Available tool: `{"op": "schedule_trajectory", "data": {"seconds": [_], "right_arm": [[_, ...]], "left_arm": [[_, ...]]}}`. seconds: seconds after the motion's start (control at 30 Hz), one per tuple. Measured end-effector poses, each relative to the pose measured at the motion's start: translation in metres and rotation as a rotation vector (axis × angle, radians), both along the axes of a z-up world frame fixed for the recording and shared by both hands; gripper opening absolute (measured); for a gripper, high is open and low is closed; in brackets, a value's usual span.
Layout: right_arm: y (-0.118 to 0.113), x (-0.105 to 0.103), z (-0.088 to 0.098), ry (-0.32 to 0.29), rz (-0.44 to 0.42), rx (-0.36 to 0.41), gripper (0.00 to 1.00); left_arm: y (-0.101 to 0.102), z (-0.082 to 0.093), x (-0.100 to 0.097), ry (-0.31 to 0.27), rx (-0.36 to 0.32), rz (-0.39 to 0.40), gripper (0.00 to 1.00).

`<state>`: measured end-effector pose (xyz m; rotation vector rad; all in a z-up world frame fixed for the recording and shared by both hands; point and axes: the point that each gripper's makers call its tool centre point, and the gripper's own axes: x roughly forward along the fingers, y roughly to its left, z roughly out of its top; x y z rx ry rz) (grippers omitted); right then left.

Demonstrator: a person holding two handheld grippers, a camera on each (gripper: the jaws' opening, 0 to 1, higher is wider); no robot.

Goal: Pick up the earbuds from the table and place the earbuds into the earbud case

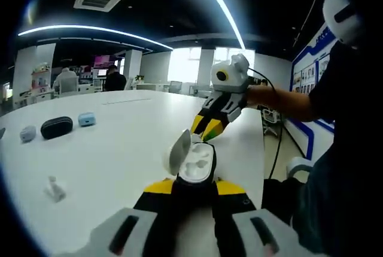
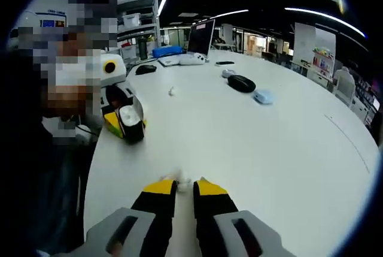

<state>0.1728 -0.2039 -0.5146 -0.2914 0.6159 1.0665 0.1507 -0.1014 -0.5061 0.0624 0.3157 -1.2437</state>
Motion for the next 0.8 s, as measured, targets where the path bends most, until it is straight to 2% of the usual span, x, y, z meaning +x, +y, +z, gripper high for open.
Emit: {"op": "schedule_trajectory", "data": {"seconds": [0.17,0.33,0.4,0.53,0.7,0.8], "right_arm": [[0.003,0.002,0.0,0.0,0.039,-0.032,0.15],[0.004,0.005,-0.002,0.032,0.055,-0.051,0.1],[0.005,0.003,-0.002,0.014,0.077,-0.082,0.06],[0.007,-0.001,-0.003,0.002,0.087,-0.086,0.06],[0.005,0.0,0.001,-0.055,0.084,-0.102,0.05],[0.005,0.003,0.008,-0.132,0.074,-0.126,0.05]], "left_arm": [[0.0,0.0,0.0,0.0,0.0,0.0,0.25],[0.0,0.0,0.0,0.0,-0.001,-0.002,0.25],[0.0,0.0,0.0,0.001,-0.001,-0.002,0.25],[0.0,0.0,0.0,0.001,-0.001,-0.003,0.25],[0.0,0.0,0.0,0.002,-0.002,-0.005,0.25],[0.0,0.0,0.0,0.002,-0.001,-0.004,0.25]]}}
